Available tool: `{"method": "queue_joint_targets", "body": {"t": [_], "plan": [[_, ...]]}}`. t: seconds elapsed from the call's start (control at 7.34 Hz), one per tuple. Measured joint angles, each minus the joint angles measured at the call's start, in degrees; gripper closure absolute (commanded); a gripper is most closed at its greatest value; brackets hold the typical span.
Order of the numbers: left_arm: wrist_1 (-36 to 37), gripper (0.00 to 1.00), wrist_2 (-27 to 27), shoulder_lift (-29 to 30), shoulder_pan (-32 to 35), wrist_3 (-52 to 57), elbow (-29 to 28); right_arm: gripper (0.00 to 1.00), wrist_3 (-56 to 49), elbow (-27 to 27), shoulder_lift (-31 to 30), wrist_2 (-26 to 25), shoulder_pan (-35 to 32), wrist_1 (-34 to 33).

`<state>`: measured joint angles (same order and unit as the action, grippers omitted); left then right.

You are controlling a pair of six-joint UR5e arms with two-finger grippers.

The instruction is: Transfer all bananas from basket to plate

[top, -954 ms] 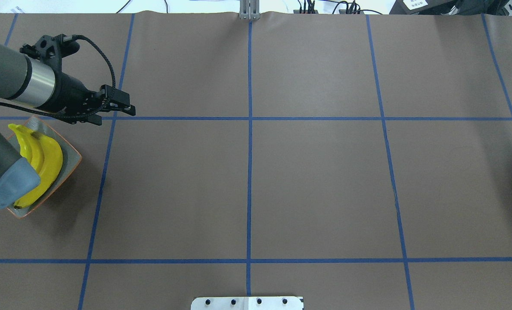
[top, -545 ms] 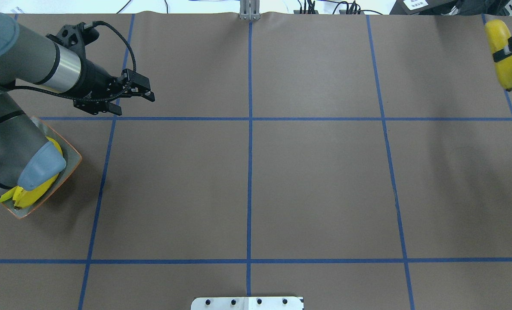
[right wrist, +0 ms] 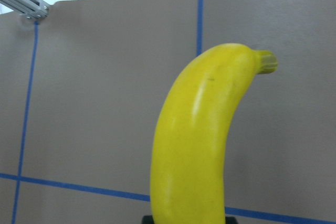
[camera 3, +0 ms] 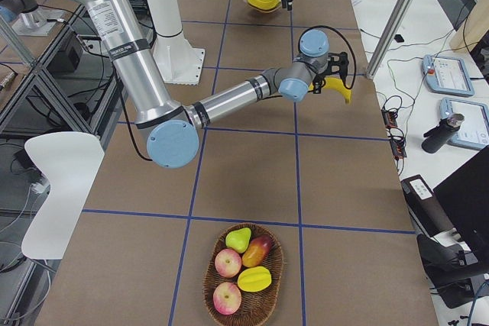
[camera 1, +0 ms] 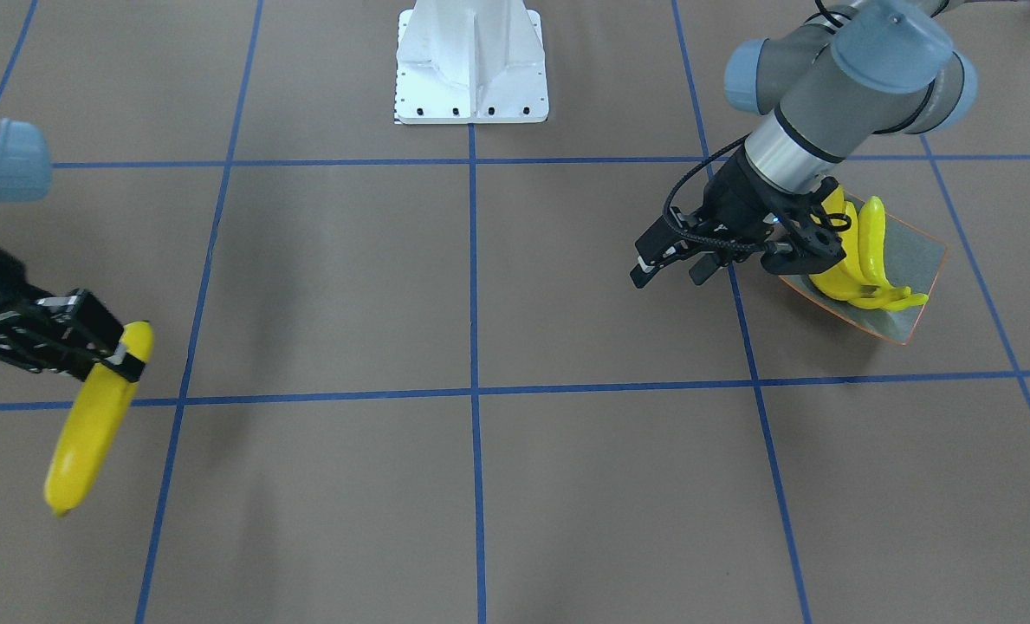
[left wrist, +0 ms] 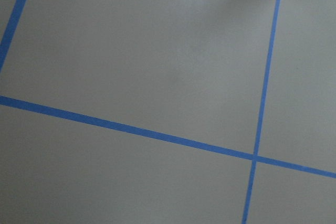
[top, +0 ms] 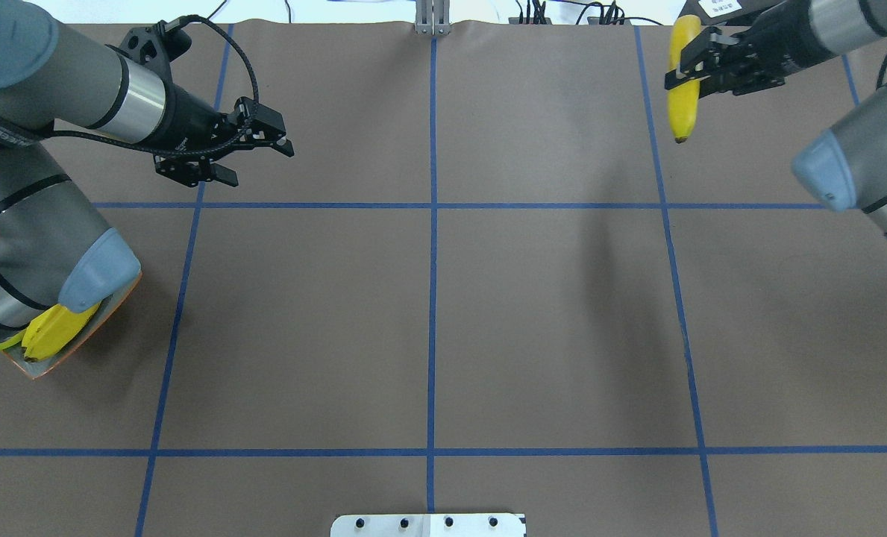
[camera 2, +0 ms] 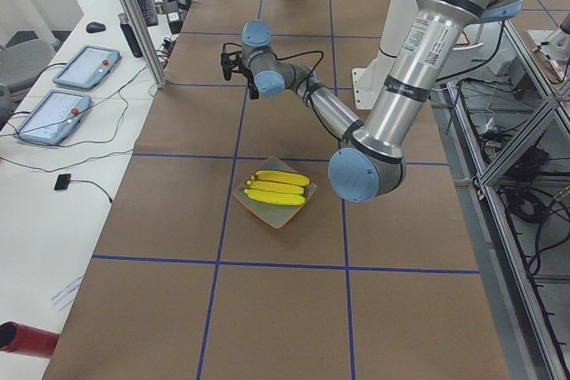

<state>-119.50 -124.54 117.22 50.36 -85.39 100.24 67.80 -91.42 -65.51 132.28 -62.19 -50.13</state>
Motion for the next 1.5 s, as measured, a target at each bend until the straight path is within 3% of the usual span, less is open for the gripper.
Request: {"method": "queue_joint_targets", "body": {"t": [0.55, 0.95, 1.5], "plan": [[-20.18, 0.00, 0.00, 5.85, -0.24, -16.09, -8.20, 1.00, 12.90, -4.58, 2.09, -3.93, 10.85, 10.18], [-26.76, 0.00, 0.00, 10.87, -1.58, -27.28, -11.44, 1.00, 16.05, -6.97, 3.95, -5.00, 14.89, 13.60], [-35.13, 0.00, 0.00, 14.83, -2.98, -38.90, -15.60, 1.00, 16.74, -8.44, 4.99, -11.34, 20.38, 19.74]]}}
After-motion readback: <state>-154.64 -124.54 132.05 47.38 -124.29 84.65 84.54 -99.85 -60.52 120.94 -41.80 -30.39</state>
